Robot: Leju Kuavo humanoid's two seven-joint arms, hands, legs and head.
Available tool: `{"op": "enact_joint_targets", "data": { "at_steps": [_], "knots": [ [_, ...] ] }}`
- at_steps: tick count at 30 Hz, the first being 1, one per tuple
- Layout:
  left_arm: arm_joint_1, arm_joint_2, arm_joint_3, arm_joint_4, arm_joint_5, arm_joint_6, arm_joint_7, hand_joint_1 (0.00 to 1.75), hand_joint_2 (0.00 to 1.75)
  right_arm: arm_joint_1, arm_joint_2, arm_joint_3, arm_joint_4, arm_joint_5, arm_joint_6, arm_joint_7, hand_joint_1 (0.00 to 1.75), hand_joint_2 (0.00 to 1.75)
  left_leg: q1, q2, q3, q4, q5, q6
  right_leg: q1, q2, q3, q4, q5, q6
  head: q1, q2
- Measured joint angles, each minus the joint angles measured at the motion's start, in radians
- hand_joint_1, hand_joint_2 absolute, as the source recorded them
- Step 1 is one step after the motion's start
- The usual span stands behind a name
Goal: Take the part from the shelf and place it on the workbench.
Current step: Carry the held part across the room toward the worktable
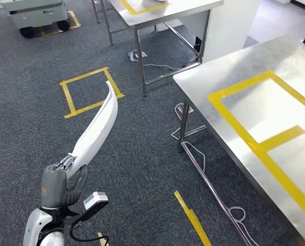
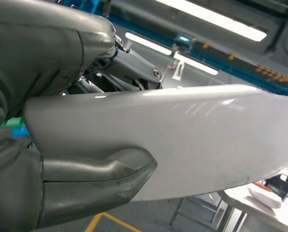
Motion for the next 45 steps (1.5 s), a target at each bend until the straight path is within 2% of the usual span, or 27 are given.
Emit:
{"op": "enact_joint_targets", "data": {
  "at_steps": [1,3,5,7,9,12,14,16,17,18,20,22,23,24,26,28,30,31,33,35,37,38,39,40,42,43,45],
  "knots": [
    [-0.002,0.000,0.000,0.000,0.000,0.000,-0.001,1.75,1.75,0.001,0.000,0.000,0.000,0.001,0.000,0.000,0.00,0.00,0.002,-0.003,0.001,0.007,-0.006,-0.003,-0.001,0.014,-0.001,0.003,0.003,-0.007,-0.004,0.000],
    [-0.006,0.000,-0.001,0.000,-0.001,0.000,-0.003,1.75,1.75,0.002,0.000,-0.001,0.000,0.005,0.000,-0.001,0.00,0.00,0.009,-0.039,-0.022,0.063,-0.031,-0.010,-0.002,0.037,0.003,0.004,0.003,-0.013,-0.007,0.000],
    [-0.008,0.000,-0.001,0.001,-0.001,0.000,-0.003,1.75,1.75,-0.001,-0.001,-0.001,0.000,0.008,0.000,-0.002,0.00,0.00,0.012,-0.081,-0.089,0.194,-0.092,-0.014,0.000,0.061,0.004,0.003,0.002,-0.016,-0.010,0.000],
    [-0.007,0.000,-0.002,0.002,-0.001,-0.001,-0.001,1.75,1.75,-0.002,-0.001,-0.002,0.000,0.010,0.001,-0.003,0.00,0.00,0.011,-0.094,-0.155,0.301,-0.137,-0.009,0.004,0.088,0.003,0.003,0.003,-0.021,-0.013,0.000],
    [-0.007,0.001,-0.002,0.003,-0.001,-0.001,0.002,1.75,1.75,-0.001,-0.001,-0.002,0.000,0.011,0.001,-0.003,0.00,0.00,0.004,-0.101,-0.163,0.280,-0.100,0.010,0.013,0.115,0.004,0.002,0.005,-0.026,-0.013,0.000],
    [-0.012,0.000,-0.002,0.003,-0.001,-0.001,0.002,1.75,1.75,-0.001,0.002,-0.004,0.000,0.013,0.002,-0.003,0.00,0.00,-0.016,-0.148,-0.101,0.103,0.012,0.060,0.021,0.149,0.003,0.000,0.012,-0.032,-0.010,0.000],
    [-0.017,-0.001,-0.003,0.003,-0.001,-0.003,0.002,1.75,1.75,-0.003,0.006,-0.005,0.000,0.015,0.004,-0.003,0.00,0.00,-0.028,-0.168,-0.085,0.044,0.037,0.077,0.015,0.165,-0.005,-0.006,0.023,-0.025,-0.008,0.000],
    [-0.021,-0.002,-0.003,0.004,-0.002,-0.006,0.003,1.75,1.75,-0.002,0.005,-0.008,-0.001,0.018,0.006,-0.003,0.00,0.00,-0.029,-0.152,-0.081,0.024,0.053,0.074,0.012,0.176,-0.013,-0.012,0.033,-0.012,-0.008,0.000],
    [-0.023,-0.003,-0.003,0.004,-0.002,-0.007,0.003,1.75,1.75,0.000,0.005,-0.009,0.000,0.019,0.007,-0.003,0.00,0.00,-0.026,-0.141,-0.078,0.013,0.063,0.071,0.014,0.165,-0.019,-0.005,0.027,-0.008,-0.008,0.000],
    [-0.024,-0.004,-0.003,0.004,-0.002,-0.008,0.003,1.75,1.75,0.000,0.005,-0.010,0.000,0.020,0.007,-0.003,0.00,0.00,-0.021,-0.129,-0.075,0.002,0.072,0.067,0.016,0.143,-0.032,0.019,0.009,-0.003,-0.004,0.000],
    [-0.025,-0.006,-0.003,0.005,-0.002,-0.011,0.004,1.75,1.75,-0.003,0.005,-0.010,0.000,0.022,0.007,-0.003,0.00,0.00,-0.017,-0.103,-0.076,-0.007,0.080,0.063,0.015,0.088,-0.078,0.121,-0.060,0.009,0.001,0.000],
    [-0.025,-0.007,-0.002,0.008,-0.003,-0.014,0.006,1.75,1.75,-0.005,0.005,-0.011,0.000,0.025,0.008,-0.002,0.00,0.00,-0.015,-0.074,-0.083,-0.006,0.083,0.060,0.004,0.064,-0.119,0.231,-0.113,0.025,0.003,0.000],
    [-0.025,-0.007,-0.002,0.009,-0.003,-0.014,0.006,1.75,1.75,-0.005,0.005,-0.012,0.000,0.027,0.008,-0.001,0.00,0.00,-0.014,-0.060,-0.085,-0.006,0.084,0.057,-0.001,0.058,-0.119,0.247,-0.116,0.032,0.003,0.000],
    [-0.025,-0.008,-0.001,0.011,-0.003,-0.015,0.007,1.75,1.75,-0.003,0.004,-0.013,0.000,0.029,0.007,0.001,0.00,0.00,-0.012,-0.047,-0.087,-0.005,0.084,0.054,-0.006,0.052,-0.098,0.224,-0.102,0.038,0.003,0.000],
    [-0.027,-0.009,0.000,0.014,-0.003,-0.016,0.008,1.75,1.75,-0.002,0.004,-0.015,0.000,0.033,0.007,0.002,0.00,0.00,-0.009,-0.023,-0.088,-0.001,0.081,0.043,-0.013,0.022,-0.008,0.088,-0.057,0.047,0.004,0.000],
    [-0.030,-0.011,0.001,0.016,-0.005,-0.018,0.009,1.75,1.75,-0.005,0.004,-0.015,-0.001,0.038,0.007,0.003,0.00,0.00,-0.010,-0.005,-0.090,0.009,0.075,0.027,-0.013,-0.002,0.059,-0.016,-0.033,0.038,0.002,0.000],
    [-0.034,-0.012,0.002,0.017,-0.008,-0.019,0.010,1.75,1.75,-0.005,0.004,-0.016,-0.001,0.041,0.007,0.003,0.00,0.00,-0.012,0.008,-0.089,0.015,0.073,0.015,-0.009,0.007,0.066,-0.029,-0.029,0.018,-0.002,0.000],
    [-0.036,-0.013,0.002,0.018,-0.009,-0.019,0.010,1.75,1.75,-0.003,0.004,-0.016,-0.001,0.041,0.007,0.003,0.00,0.00,-0.010,0.010,-0.088,0.016,0.072,0.009,-0.010,0.016,0.065,-0.029,-0.027,0.010,-0.004,0.000],
    [-0.039,-0.015,0.003,0.018,-0.010,-0.019,0.011,1.75,1.75,0.000,0.003,-0.016,-0.001,0.042,0.007,0.003,0.00,0.00,-0.003,-0.026,-0.098,0.045,0.045,-0.005,-0.012,0.032,0.061,-0.031,-0.020,-0.004,-0.006,0.000],
    [-0.039,-0.015,0.005,0.019,-0.010,-0.019,0.014,1.75,1.75,-0.003,0.003,-0.016,-0.001,0.045,0.007,0.002,0.00,0.00,0.003,-0.081,-0.142,0.148,-0.019,-0.014,-0.014,0.047,0.059,-0.032,-0.016,-0.013,-0.010,0.000],
    [-0.038,-0.015,0.010,0.021,-0.010,-0.018,0.021,1.75,1.75,-0.005,0.003,-0.016,-0.001,0.050,0.009,0.001,0.00,0.00,0.005,-0.097,-0.203,0.279,-0.074,-0.015,-0.012,0.062,0.055,-0.032,-0.014,-0.016,-0.010,0.000],
    [-0.037,-0.016,0.013,0.023,-0.010,-0.017,0.025,1.75,1.75,-0.004,0.003,-0.016,-0.001,0.054,0.009,0.001,0.00,0.00,0.005,-0.099,-0.218,0.309,-0.076,-0.014,-0.011,0.069,0.054,-0.032,-0.014,-0.017,-0.010,0.000],
    [-0.037,-0.017,0.017,0.024,-0.009,-0.017,0.027,1.75,1.75,-0.003,0.003,-0.016,0.000,0.057,0.010,0.001,0.00,0.00,0.006,-0.099,-0.216,0.303,-0.059,-0.012,-0.011,0.075,0.055,-0.032,-0.014,-0.017,-0.010,0.000],
    [-0.037,-0.017,0.021,0.025,-0.009,-0.016,0.029,1.75,1.75,-0.001,0.003,-0.016,0.000,0.059,0.010,0.001,0.00,0.00,0.006,-0.100,-0.194,0.255,-0.025,-0.010,-0.011,0.081,0.056,-0.032,-0.014,-0.016,-0.010,0.000],
    [-0.039,-0.018,0.026,0.025,-0.009,-0.015,0.029,1.75,1.75,-0.001,0.003,-0.016,-0.001,0.061,0.010,0.001,0.00,0.00,0.006,-0.106,-0.130,0.120,0.043,-0.003,-0.010,0.090,0.057,-0.031,-0.014,-0.013,-0.011,0.000],
    [-0.039,-0.019,0.027,0.026,-0.009,-0.015,0.029,1.75,1.75,-0.001,0.003,-0.016,-0.001,0.061,0.010,0.001,0.00,0.00,0.006,-0.109,-0.106,0.068,0.059,0.000,-0.008,0.093,0.055,-0.030,-0.014,-0.009,-0.010,0.000],
    [-0.040,-0.021,0.030,0.028,-0.009,-0.014,0.029,1.75,1.75,-0.001,0.003,-0.016,0.000,0.062,0.012,0.001,0.00,0.00,0.003,-0.113,-0.092,0.028,0.060,0.006,-0.007,0.097,0.051,-0.030,-0.012,0.003,-0.010,0.000]
  ]
}}
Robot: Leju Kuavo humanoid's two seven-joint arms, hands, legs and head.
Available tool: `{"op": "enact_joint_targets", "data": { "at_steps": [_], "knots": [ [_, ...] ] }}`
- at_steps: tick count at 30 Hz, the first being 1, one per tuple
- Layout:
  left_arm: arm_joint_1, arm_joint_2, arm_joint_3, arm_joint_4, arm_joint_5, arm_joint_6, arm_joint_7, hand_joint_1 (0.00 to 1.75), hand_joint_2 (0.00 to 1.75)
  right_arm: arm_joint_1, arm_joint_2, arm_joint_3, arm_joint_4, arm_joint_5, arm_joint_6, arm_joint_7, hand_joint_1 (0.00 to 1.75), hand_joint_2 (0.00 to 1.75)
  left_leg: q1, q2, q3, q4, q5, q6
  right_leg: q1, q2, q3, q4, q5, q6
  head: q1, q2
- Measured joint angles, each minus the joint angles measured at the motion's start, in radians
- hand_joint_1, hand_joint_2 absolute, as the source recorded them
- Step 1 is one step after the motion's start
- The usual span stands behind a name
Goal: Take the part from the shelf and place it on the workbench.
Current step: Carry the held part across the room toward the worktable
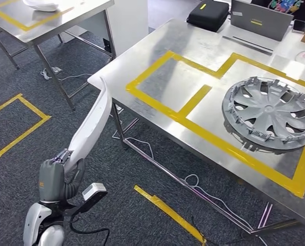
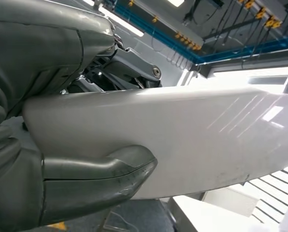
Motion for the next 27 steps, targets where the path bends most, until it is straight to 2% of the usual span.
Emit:
{"op": "enact_joint_targets", "data": {
  "at_steps": [2,3,5,7,8,9,10,11,12,13,14,17,19,20,22,23,24,25,27],
  "knots": [
    [0.000,-0.003,0.003,0.001,0.000,0.002,0.000,1.75,1.75,0.002,0.000,0.000,0.000,0.003,0.002,0.000,0.00,0.00,0.000,0.002,0.000,-0.007,0.004,0.010,-0.002,-0.004,-0.004,0.001,-0.001,0.012,0.001,0.000],
    [0.000,-0.006,0.004,0.001,0.000,0.004,0.000,1.75,1.75,0.002,0.000,0.000,0.000,0.005,0.003,0.001,0.00,0.00,0.001,0.004,0.002,-0.011,0.006,0.017,-0.002,-0.011,-0.013,0.016,-0.012,0.016,0.002,0.000],
    [0.000,-0.010,0.007,0.002,0.000,0.006,0.000,1.75,1.75,0.000,0.000,0.001,0.000,0.008,0.004,0.001,0.00,0.00,0.002,0.009,0.005,-0.015,0.007,0.027,-0.001,-0.027,-0.060,0.110,-0.063,0.019,0.006,0.000],
    [0.001,-0.013,0.008,0.006,0.000,0.007,0.000,1.75,1.75,0.001,0.000,0.001,0.000,0.010,0.004,0.002,0.00,0.00,-0.003,0.014,0.005,-0.015,0.005,0.033,-0.001,-0.034,-0.127,0.244,-0.118,0.020,0.007,0.000],
    [0.001,-0.013,0.008,0.009,0.000,0.008,0.000,1.75,1.75,0.002,0.000,0.001,0.000,0.011,0.004,0.003,0.00,0.00,-0.006,0.016,0.006,-0.014,0.003,0.035,-0.001,-0.034,-0.147,0.282,-0.125,0.020,0.007,0.000],
    [0.001,-0.014,0.010,0.011,0.000,0.008,0.000,1.75,1.75,0.003,0.001,0.002,0.000,0.011,0.004,0.004,0.00,0.00,-0.008,0.016,0.009,-0.014,0.002,0.036,-0.001,-0.035,-0.149,0.283,-0.112,0.018,0.007,0.000],
    [0.002,-0.015,0.011,0.013,0.000,0.008,0.000,1.75,1.75,0.003,0.000,0.002,0.000,0.012,0.004,0.005,0.00,0.00,-0.010,0.017,0.012,-0.014,-0.001,0.036,0.000,-0.035,-0.129,0.242,-0.082,0.015,0.007,0.000],
    [0.002,-0.017,0.013,0.014,0.000,0.008,0.000,1.75,1.75,0.003,0.000,0.002,0.000,0.013,0.004,0.006,0.00,0.00,-0.012,0.017,0.017,-0.014,-0.004,0.036,0.001,-0.038,-0.094,0.172,-0.045,0.010,0.007,0.000],
    [0.002,-0.018,0.015,0.014,0.000,0.009,0.000,1.75,1.75,0.003,0.000,0.002,0.000,0.014,0.004,0.006,0.00,0.00,-0.015,0.017,0.021,-0.013,-0.008,0.033,0.004,-0.042,-0.056,0.101,-0.019,0.005,0.007,0.000],
    [0.001,-0.019,0.017,0.015,0.000,0.009,0.000,1.75,1.75,0.001,0.000,0.002,0.000,0.014,0.004,0.007,0.00,0.00,-0.016,0.018,0.023,-0.012,-0.012,0.030,0.007,-0.045,-0.025,0.047,-0.005,0.001,0.007,0.000],
    [0.001,-0.020,0.018,0.015,-0.001,0.010,0.000,1.75,1.75,0.000,0.001,0.002,0.000,0.015,0.004,0.007,0.00,0.00,-0.018,0.018,0.024,-0.010,-0.015,0.025,0.009,-0.048,-0.006,0.015,-0.003,-0.002,0.006,0.000],
    [0.001,-0.022,0.019,0.016,-0.001,0.011,0.001,1.75,1.75,0.002,0.001,0.002,0.000,0.016,0.004,0.008,0.00,0.00,-0.017,0.020,0.024,-0.009,-0.021,0.013,0.011,-0.044,0.003,0.000,-0.009,-0.009,0.004,0.000],
    [-0.001,-0.022,0.021,0.017,-0.002,0.013,0.001,1.75,1.75,0.004,0.003,0.002,0.000,0.017,0.004,0.010,0.00,0.00,-0.014,0.017,0.015,0.016,-0.041,0.002,0.007,-0.042,0.010,-0.006,-0.010,-0.016,0.000,0.000],
    [-0.001,-0.022,0.022,0.017,-0.003,0.014,0.001,1.75,1.75,0.004,0.004,0.002,0.000,0.018,0.004,0.010,0.00,0.00,-0.012,0.014,-0.005,0.058,-0.064,-0.004,0.005,-0.041,0.015,-0.009,-0.011,-0.019,-0.001,0.000],
    [-0.001,-0.022,0.024,0.018,-0.005,0.015,0.002,1.75,1.75,0.003,0.004,0.002,0.000,0.018,0.004,0.011,0.00,0.00,-0.007,0.013,-0.077,0.195,-0.120,-0.012,0.005,-0.039,0.020,-0.009,-0.016,-0.025,-0.004,0.000],
    [0.000,-0.022,0.025,0.020,-0.006,0.016,0.002,1.75,1.75,0.002,0.004,0.002,0.000,0.019,0.004,0.012,0.00,0.00,-0.004,0.013,-0.115,0.258,-0.136,-0.015,0.005,-0.038,0.024,-0.009,-0.020,-0.027,-0.003,0.000],
    [0.001,-0.022,0.025,0.022,-0.008,0.016,0.002,1.75,1.75,0.003,0.004,0.002,0.000,0.019,0.004,0.013,0.00,0.00,-0.001,0.013,-0.138,0.290,-0.132,-0.017,0.005,-0.036,0.029,-0.009,-0.024,-0.027,-0.004,0.000],
    [0.001,-0.022,0.025,0.024,-0.009,0.016,0.002,1.75,1.75,0.003,0.004,0.002,0.000,0.019,0.004,0.013,0.00,0.00,0.002,0.013,-0.143,0.281,-0.107,-0.019,0.005,-0.034,0.035,-0.009,-0.028,-0.025,-0.004,0.000],
    [0.001,-0.022,0.026,0.025,-0.009,0.016,0.003,1.75,1.75,0.004,0.005,0.002,0.000,0.019,0.005,0.014,0.00,0.00,0.009,0.012,-0.102,0.167,-0.020,-0.020,0.004,-0.029,0.050,-0.009,-0.039,-0.019,-0.004,0.000]
  ]
}}
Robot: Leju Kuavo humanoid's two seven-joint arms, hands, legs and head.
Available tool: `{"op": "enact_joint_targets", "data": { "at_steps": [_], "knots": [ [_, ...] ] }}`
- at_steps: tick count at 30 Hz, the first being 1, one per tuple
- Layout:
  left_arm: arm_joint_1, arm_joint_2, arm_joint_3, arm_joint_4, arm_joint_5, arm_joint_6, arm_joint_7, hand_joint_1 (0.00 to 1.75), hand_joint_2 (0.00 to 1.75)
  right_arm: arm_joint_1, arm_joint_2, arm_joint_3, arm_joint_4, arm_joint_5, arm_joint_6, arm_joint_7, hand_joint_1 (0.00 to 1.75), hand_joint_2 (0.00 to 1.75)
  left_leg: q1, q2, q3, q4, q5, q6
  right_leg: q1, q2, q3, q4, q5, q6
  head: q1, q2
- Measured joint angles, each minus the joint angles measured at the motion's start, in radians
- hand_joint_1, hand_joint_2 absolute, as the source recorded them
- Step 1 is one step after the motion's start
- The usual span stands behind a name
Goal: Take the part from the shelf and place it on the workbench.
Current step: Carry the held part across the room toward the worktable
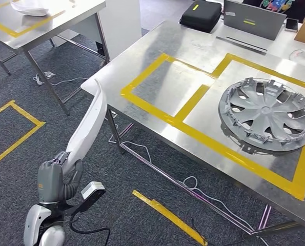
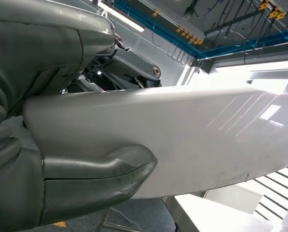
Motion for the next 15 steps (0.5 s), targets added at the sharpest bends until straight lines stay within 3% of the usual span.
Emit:
{"op": "enact_joint_targets", "data": {
  "at_steps": [1,3,7,9,11,12,13,15],
  "knots": [
    [0.000,0.000,0.000,0.000,0.000,0.000,0.000,1.75,1.75,0.000,0.000,0.000,0.000,0.000,0.000,0.000,0.00,0.00,0.001,-0.001,0.026,-0.061,0.030,0.000,0.001,0.002,0.005,0.001,-0.006,0.005,0.000,0.000],
    [-0.001,-0.001,0.001,0.001,0.000,0.002,0.000,1.75,1.75,-0.002,0.000,0.000,0.000,0.001,0.000,0.000,0.00,0.00,-0.001,-0.004,0.059,-0.136,0.043,0.008,0.002,0.006,0.008,0.002,-0.014,0.017,0.000,0.000],
    [-0.001,-0.004,0.006,0.001,-0.002,0.004,0.001,1.75,1.75,-0.003,0.000,0.000,0.000,0.003,0.001,0.000,0.00,0.00,-0.003,-0.006,0.075,-0.152,0.025,0.038,0.000,0.000,-0.003,0.034,-0.024,0.036,0.005,0.000],
    [-0.002,-0.007,0.007,0.001,-0.005,0.003,0.001,1.75,1.75,-0.006,0.000,0.000,0.000,0.004,0.002,0.000,0.00,0.00,-0.004,-0.005,0.086,-0.154,0.019,0.051,0.000,-0.005,-0.059,0.133,-0.065,0.040,0.008,0.000],
    [-0.003,-0.009,0.007,0.002,-0.009,0.002,0.001,1.75,1.75,-0.005,0.000,0.000,0.000,0.005,0.002,0.000,0.00,0.00,-0.010,-0.003,0.092,-0.154,0.011,0.060,0.001,-0.006,-0.144,0.266,-0.111,0.040,0.010,0.000],
    [-0.002,-0.009,0.007,0.002,-0.011,0.002,0.001,1.75,1.75,-0.003,0.000,0.000,0.000,0.005,0.003,0.000,0.00,0.00,-0.014,-0.003,0.096,-0.154,0.006,0.063,0.002,-0.006,-0.175,0.304,-0.116,0.038,0.010,0.000],
    [-0.002,-0.009,0.007,0.002,-0.012,0.002,0.001,1.75,1.75,-0.001,0.000,0.000,0.000,0.006,0.002,0.000,0.00,0.00,-0.017,-0.004,0.103,-0.154,0.001,0.064,0.003,-0.006,-0.188,0.304,-0.099,0.035,0.010,0.000],
    [-0.001,-0.010,0.007,0.003,-0.016,0.001,0.001,1.75,1.75,0.000,0.000,0.000,0.000,0.009,0.002,0.000,0.00,0.00,-0.021,-0.004,0.123,-0.154,-0.013,0.064,0.010,-0.007,-0.158,0.199,-0.014,0.021,0.010,0.000]
  ]
}}
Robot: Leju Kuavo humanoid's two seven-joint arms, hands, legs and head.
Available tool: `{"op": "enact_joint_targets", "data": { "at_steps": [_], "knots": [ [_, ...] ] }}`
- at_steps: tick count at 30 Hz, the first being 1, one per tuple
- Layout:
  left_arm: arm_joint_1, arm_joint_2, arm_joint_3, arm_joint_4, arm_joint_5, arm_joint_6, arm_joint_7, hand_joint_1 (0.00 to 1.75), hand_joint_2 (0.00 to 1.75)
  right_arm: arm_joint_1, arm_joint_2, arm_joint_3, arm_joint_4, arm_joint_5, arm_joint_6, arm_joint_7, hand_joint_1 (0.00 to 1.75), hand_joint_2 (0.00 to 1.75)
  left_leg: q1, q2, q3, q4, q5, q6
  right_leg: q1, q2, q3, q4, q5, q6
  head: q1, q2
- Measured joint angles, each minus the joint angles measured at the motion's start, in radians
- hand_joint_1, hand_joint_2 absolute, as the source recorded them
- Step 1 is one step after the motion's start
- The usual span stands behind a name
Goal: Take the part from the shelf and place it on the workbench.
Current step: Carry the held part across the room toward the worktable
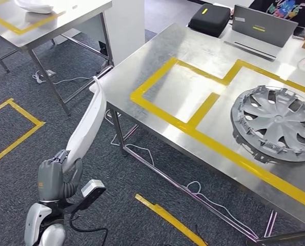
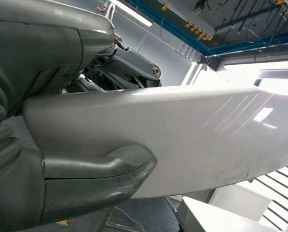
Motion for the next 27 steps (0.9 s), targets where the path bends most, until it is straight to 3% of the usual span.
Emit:
{"op": "enact_joint_targets", "data": {
  "at_steps": [1,3,5,7,9,12,13,14,16,18,19,21,23,25,27],
  "knots": [
    [0.000,-0.001,0.000,0.000,-0.002,0.000,0.000,1.75,1.75,0.000,0.000,0.000,0.000,0.002,0.000,0.000,0.00,0.00,-0.001,0.000,0.010,0.000,-0.007,-0.002,0.005,-0.003,0.024,-0.064,0.033,-0.008,0.000,0.000],
    [-0.001,-0.003,-0.001,0.001,-0.005,-0.001,0.000,1.75,1.75,-0.002,0.000,0.000,0.000,0.005,0.000,0.001,0.00,0.00,-0.002,0.001,0.019,-0.002,-0.019,-0.010,0.014,-0.009,0.059,-0.150,0.048,-0.019,-0.001,0.000],
    [-0.003,-0.005,-0.004,0.002,-0.008,-0.003,0.000,1.75,1.75,0.000,0.000,-0.001,0.000,0.007,0.000,0.002,0.00,0.00,-0.003,0.001,0.024,0.001,-0.022,-0.022,0.016,-0.009,0.072,-0.168,0.038,-0.026,-0.002,0.000],
    [-0.005,-0.007,-0.008,0.002,-0.013,-0.006,0.000,1.75,1.75,0.003,0.000,-0.001,0.000,0.008,0.000,0.002,0.00,0.00,-0.003,0.001,0.026,0.025,-0.028,-0.032,0.010,-0.007,0.092,-0.178,0.046,-0.032,-0.005,0.000],
    [-0.011,-0.007,-0.012,0.003,-0.018,-0.008,0.000,1.75,1.75,0.001,0.000,-0.001,0.000,0.009,0.000,0.001,0.00,0.00,0.001,0.000,-0.011,0.101,-0.055,-0.043,0.005,-0.006,0.111,-0.188,0.044,-0.037,-0.009,0.000],
    [-0.016,-0.008,-0.018,0.009,-0.021,-0.012,0.000,1.75,1.75,-0.003,0.000,-0.002,0.000,0.012,0.000,0.000,0.00,0.00,0.013,-0.001,-0.118,0.256,-0.124,-0.059,0.004,0.002,0.129,-0.190,0.028,-0.040,-0.011,0.000],
    [-0.017,-0.009,-0.019,0.012,-0.022,-0.015,-0.001,1.75,1.75,-0.004,0.000,-0.002,0.000,0.014,0.000,0.000,0.00,0.00,0.017,-0.001,-0.136,0.265,-0.122,-0.063,0.003,0.007,0.137,-0.190,0.022,-0.038,-0.011,0.000],
    [-0.020,-0.010,-0.021,0.016,-0.023,-0.016,-0.001,1.75,1.75,-0.004,0.000,-0.002,0.000,0.015,0.000,-0.001,0.00,0.00,0.021,-0.001,-0.138,0.240,-0.096,-0.066,0.001,0.014,0.148,-0.189,0.014,-0.036,-0.011,0.000],
    [-0.027,-0.012,-0.026,0.021,-0.025,-0.019,-0.003,1.75,1.75,-0.005,0.001,-0.002,0.000,0.018,0.002,-0.003,0.00,0.00,0.027,-0.019,-0.113,0.131,0.002,-0.072,-0.003,0.030,0.169,-0.186,-0.001,-0.028,-0.013,0.000],
    [-0.034,-0.014,-0.032,0.028,-0.026,-0.022,-0.004,1.75,1.75,-0.011,0.001,-0.002,0.000,0.021,0.003,-0.005,0.00,0.00,0.027,-0.045,-0.095,0.046,0.058,-0.068,-0.007,0.048,0.174,-0.182,-0.011,-0.017,-0.017,0.000],
    [-0.036,-0.015,-0.034,0.031,-0.026,-0.024,-0.004,1.75,1.75,-0.013,0.001,-0.002,0.000,0.022,0.004,-0.005,0.00,0.00,0.025,-0.052,-0.095,0.032,0.062,-0.062,-0.010,0.056,0.170,-0.181,-0.014,-0.010,-0.018,0.000],
    [-0.044,-0.021,-0.037,0.034,-0.027,-0.027,-0.004,1.75,1.75,-0.015,0.002,-0.003,0.000,0.023,0.006,-0.006,0.00,0.00,0.021,-0.042,-0.093,0.024,0.065,-0.046,-0.015,0.068,0.162,-0.183,-0.020,0.005,-0.019,0.000],
    [-0.054,-0.027,-0.039,0.034,-0.027,-0.027,-0.004,1.75,1.75,-0.011,0.002,-0.003,0.000,0.023,0.008,-0.007,0.00,0.00,0.022,-0.026,-0.083,0.014,0.061,-0.031,-0.015,0.048,0.146,-0.154,-0.041,0.015,-0.016,0.000],
    [-0.061,-0.030,-0.040,0.037,-0.029,-0.029,-0.004,1.75,1.75,-0.014,0.002,-0.003,0.000,0.024,0.009,-0.007,0.00,0.00,0.021,-0.007,-0.074,0.010,0.055,-0.019,-0.012,0.015,0.087,-0.044,-0.090,0.019,-0.012,0.000],
    [-0.064,-0.031,-0.040,0.043,-0.038,-0.033,0.001,1.75,1.75,-0.015,0.003,-0.003,0.000,0.025,0.010,-0.007,0.00,0.00,0.018,0.012,-0.069,0.011,0.047,-0.012,-0.011,0.003,0.007,0.083,-0.130,0.021,-0.011,0.000]
  ]
}}
